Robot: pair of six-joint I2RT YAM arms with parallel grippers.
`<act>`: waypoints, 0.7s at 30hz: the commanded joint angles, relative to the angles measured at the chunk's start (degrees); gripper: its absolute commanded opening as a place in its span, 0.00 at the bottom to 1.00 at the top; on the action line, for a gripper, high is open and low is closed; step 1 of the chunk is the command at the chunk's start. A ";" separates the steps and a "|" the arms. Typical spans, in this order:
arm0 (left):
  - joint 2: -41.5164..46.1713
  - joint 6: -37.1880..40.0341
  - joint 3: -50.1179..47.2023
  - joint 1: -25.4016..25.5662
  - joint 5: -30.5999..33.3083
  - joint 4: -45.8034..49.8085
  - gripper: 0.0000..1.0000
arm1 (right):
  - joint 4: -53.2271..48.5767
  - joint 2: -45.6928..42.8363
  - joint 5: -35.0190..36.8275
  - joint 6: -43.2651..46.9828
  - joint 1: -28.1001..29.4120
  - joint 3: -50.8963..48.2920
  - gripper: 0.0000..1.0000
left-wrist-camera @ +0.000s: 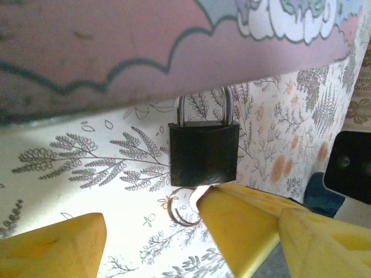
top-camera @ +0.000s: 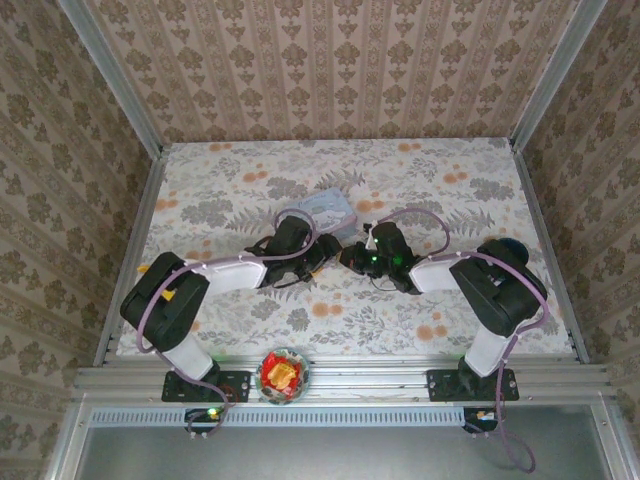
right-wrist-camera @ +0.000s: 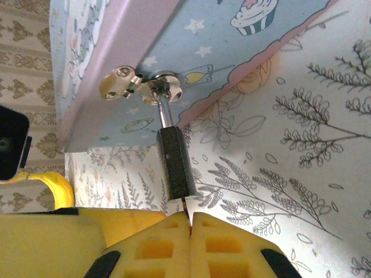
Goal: Unlock a padlock with a key
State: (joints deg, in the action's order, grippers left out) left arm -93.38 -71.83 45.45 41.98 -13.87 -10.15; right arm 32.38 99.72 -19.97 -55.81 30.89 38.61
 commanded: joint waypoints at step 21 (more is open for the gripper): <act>-5.08 6.80 -3.62 0.25 10.35 -19.81 0.56 | 6.88 2.92 -1.15 -3.34 -1.10 2.87 0.01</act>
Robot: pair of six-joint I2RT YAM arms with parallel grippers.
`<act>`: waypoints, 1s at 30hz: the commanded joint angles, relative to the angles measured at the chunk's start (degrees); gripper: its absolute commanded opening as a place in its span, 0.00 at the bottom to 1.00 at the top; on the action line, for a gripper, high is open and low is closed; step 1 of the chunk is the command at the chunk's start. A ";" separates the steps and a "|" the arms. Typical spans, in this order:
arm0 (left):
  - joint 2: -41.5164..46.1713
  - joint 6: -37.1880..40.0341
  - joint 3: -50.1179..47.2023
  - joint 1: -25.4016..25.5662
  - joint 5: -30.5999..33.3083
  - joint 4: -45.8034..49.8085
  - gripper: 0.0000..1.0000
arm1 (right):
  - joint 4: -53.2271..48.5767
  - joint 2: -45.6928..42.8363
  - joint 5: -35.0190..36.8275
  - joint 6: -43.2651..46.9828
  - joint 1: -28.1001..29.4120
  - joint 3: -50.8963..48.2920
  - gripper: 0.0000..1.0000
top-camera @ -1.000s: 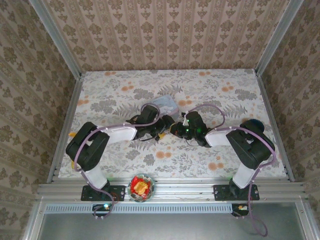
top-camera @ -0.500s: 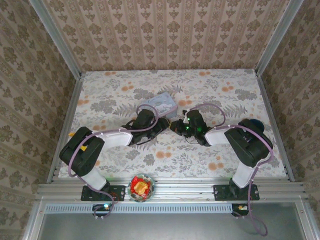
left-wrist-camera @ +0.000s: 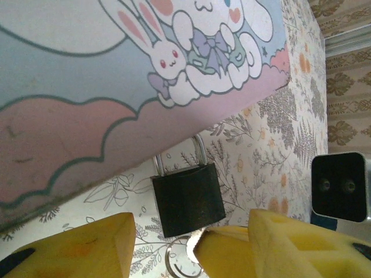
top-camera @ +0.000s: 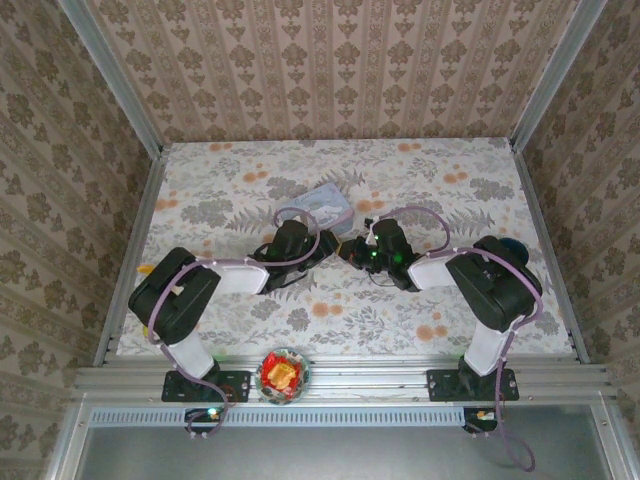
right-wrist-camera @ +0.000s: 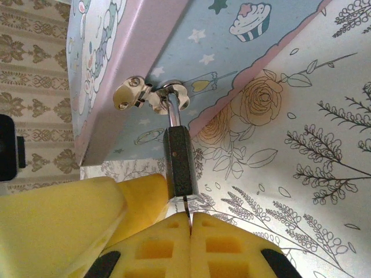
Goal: Unlock a padlock with a key
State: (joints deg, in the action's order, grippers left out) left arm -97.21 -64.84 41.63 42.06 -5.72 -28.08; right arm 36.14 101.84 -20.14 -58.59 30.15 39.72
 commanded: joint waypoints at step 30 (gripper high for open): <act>-7.69 0.19 4.27 -0.47 3.41 -6.53 0.48 | 5.83 3.60 -1.80 -1.84 -0.44 3.51 0.02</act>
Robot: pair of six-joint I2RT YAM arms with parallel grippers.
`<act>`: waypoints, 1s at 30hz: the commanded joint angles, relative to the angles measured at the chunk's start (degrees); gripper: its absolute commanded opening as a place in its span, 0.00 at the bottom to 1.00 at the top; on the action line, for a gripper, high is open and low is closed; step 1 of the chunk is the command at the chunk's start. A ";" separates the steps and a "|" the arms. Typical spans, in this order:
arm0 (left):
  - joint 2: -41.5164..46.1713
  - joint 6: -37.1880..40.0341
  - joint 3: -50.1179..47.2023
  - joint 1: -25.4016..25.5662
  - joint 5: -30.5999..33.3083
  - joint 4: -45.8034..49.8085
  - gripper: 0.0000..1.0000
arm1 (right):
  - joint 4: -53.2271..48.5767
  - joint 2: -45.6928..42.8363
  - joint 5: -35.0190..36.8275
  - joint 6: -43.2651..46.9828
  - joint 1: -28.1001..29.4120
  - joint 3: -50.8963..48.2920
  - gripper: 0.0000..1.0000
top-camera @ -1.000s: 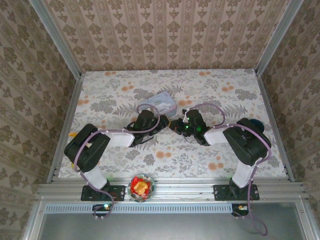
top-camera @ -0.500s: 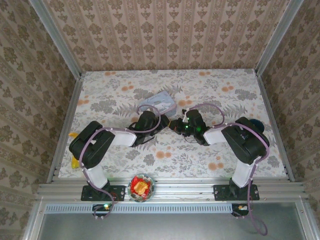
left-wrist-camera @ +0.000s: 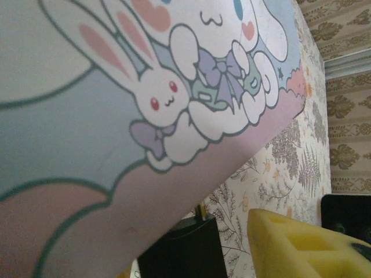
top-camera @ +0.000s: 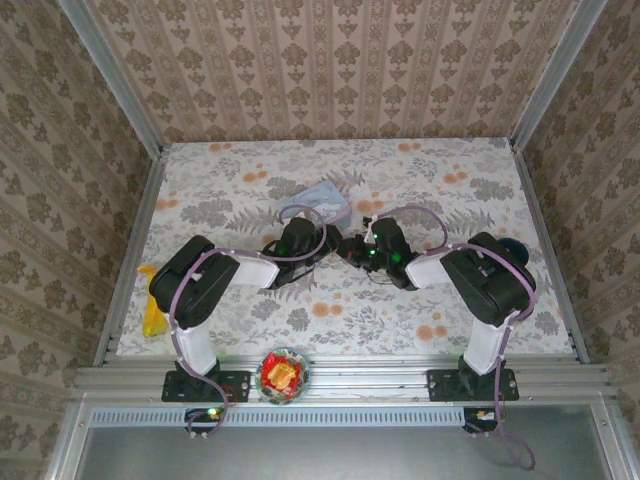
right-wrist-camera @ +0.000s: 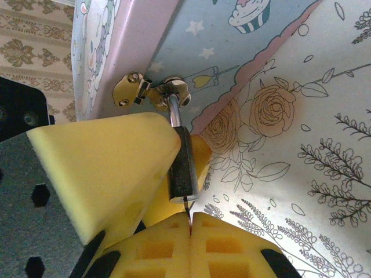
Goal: Unlock a padlock with a key
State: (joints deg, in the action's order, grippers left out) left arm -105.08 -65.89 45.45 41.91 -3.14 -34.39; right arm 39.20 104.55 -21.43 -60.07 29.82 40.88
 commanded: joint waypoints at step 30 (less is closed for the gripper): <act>2.95 -2.03 -1.30 -0.78 -1.54 1.48 0.00 | -14.46 -10.39 6.50 9.82 0.77 0.46 0.37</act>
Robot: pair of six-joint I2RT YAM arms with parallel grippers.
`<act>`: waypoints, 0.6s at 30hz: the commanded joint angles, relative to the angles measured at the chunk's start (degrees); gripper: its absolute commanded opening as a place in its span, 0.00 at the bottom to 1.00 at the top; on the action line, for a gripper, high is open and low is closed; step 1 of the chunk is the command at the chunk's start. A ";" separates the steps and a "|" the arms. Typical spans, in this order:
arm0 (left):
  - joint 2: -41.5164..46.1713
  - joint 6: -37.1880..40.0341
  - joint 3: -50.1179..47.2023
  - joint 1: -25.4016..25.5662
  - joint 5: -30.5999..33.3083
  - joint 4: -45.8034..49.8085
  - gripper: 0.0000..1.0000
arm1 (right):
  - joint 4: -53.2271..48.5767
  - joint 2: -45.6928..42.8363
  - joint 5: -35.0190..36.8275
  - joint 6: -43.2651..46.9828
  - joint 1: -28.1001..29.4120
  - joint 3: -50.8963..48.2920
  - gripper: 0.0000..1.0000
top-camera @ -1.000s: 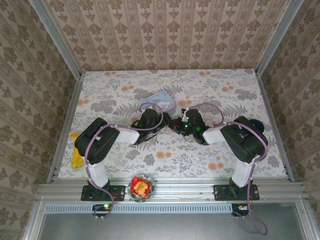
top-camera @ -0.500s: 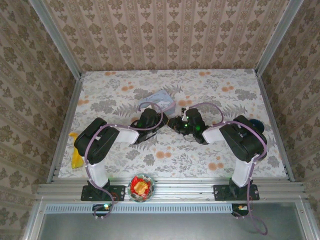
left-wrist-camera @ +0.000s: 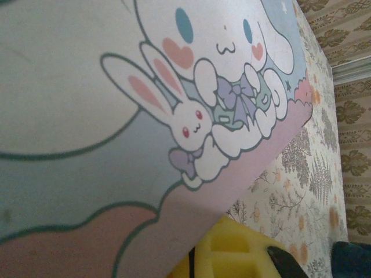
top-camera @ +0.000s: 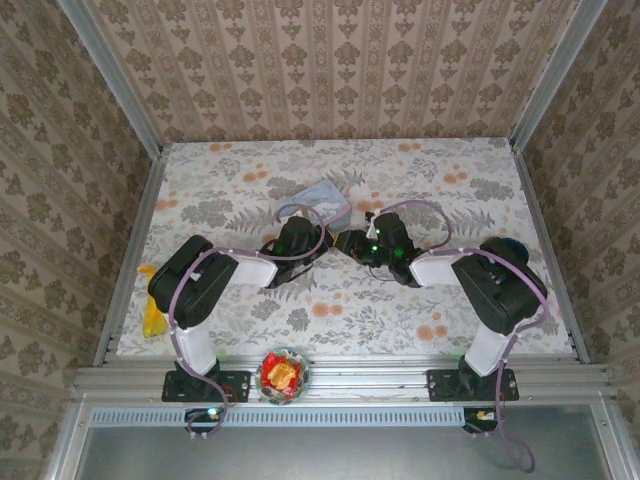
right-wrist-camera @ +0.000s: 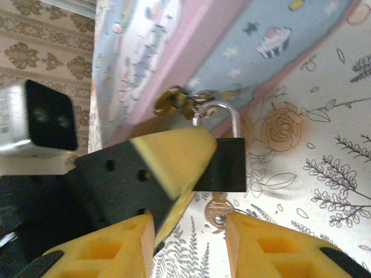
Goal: Unlock a padlock with a key
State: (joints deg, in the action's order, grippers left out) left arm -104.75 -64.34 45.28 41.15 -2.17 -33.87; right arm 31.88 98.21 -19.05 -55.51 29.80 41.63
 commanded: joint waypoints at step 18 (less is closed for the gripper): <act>10.91 -17.59 -3.41 -0.19 -15.75 23.24 0.00 | -37.70 -20.49 26.64 22.93 15.21 2.36 0.29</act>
State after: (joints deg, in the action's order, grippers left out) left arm -93.84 -77.56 43.57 41.15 -13.23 -13.34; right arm -1.63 78.74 3.40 -36.36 43.18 42.46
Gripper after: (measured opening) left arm 0.072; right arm 0.283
